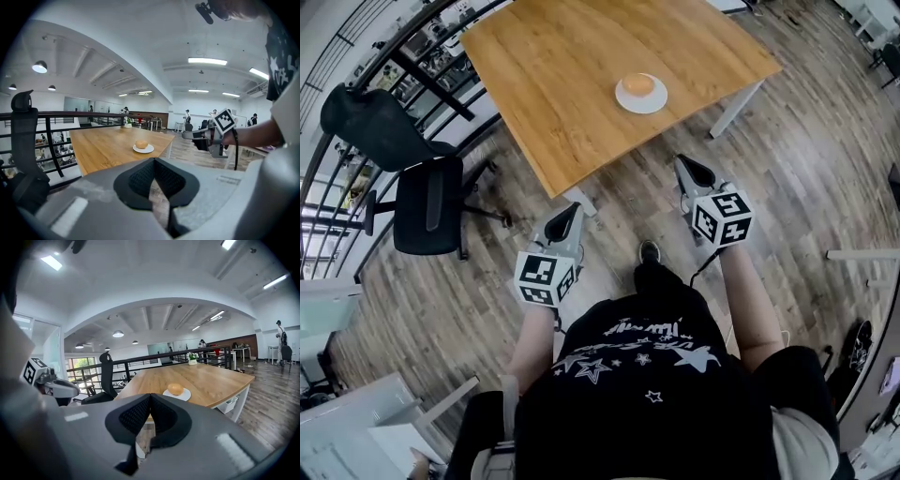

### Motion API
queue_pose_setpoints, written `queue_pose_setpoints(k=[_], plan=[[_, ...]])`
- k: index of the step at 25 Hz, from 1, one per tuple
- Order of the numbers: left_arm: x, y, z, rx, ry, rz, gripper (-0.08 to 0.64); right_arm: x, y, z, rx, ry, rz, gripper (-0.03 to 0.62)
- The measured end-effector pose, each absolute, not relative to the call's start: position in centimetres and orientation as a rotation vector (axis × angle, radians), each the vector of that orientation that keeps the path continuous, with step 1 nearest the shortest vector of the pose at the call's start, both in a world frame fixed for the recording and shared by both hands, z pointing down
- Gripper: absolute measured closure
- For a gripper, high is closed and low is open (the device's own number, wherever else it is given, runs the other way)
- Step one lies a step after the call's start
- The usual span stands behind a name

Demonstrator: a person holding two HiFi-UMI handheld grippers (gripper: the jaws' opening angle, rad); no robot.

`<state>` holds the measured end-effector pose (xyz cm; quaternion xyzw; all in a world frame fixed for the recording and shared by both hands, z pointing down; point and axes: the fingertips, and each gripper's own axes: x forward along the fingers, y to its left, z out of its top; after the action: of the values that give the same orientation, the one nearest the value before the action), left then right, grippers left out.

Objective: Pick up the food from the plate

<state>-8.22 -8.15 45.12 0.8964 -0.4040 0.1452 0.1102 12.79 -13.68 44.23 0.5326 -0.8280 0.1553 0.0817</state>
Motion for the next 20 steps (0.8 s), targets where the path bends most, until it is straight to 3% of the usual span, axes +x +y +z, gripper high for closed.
queue_pose_setpoints(k=[3,7,12,20], plan=[[-7.1,-10.5,45.4,2.608,-1.216,0.43,0.558,13.8,-16.6,44.7,1.548,-2.477,0.468,0.587],[-5.7,-13.7,45.5,2.59,-1.261,0.433,0.558,14.9,-20.4,45.3,1.482,-2.489,0.472,0.513],[-4.7,-17.5,45.6,2.556,-1.336,0.423,0.558,15.3,-24.8,46.4,1.36,-2.51,0.489,0.365],[-4.4,-20.1,46.3,2.497,-1.392,0.429,0.558,14.6,-28.3,49.0,1.225,-2.466,0.534,0.202]])
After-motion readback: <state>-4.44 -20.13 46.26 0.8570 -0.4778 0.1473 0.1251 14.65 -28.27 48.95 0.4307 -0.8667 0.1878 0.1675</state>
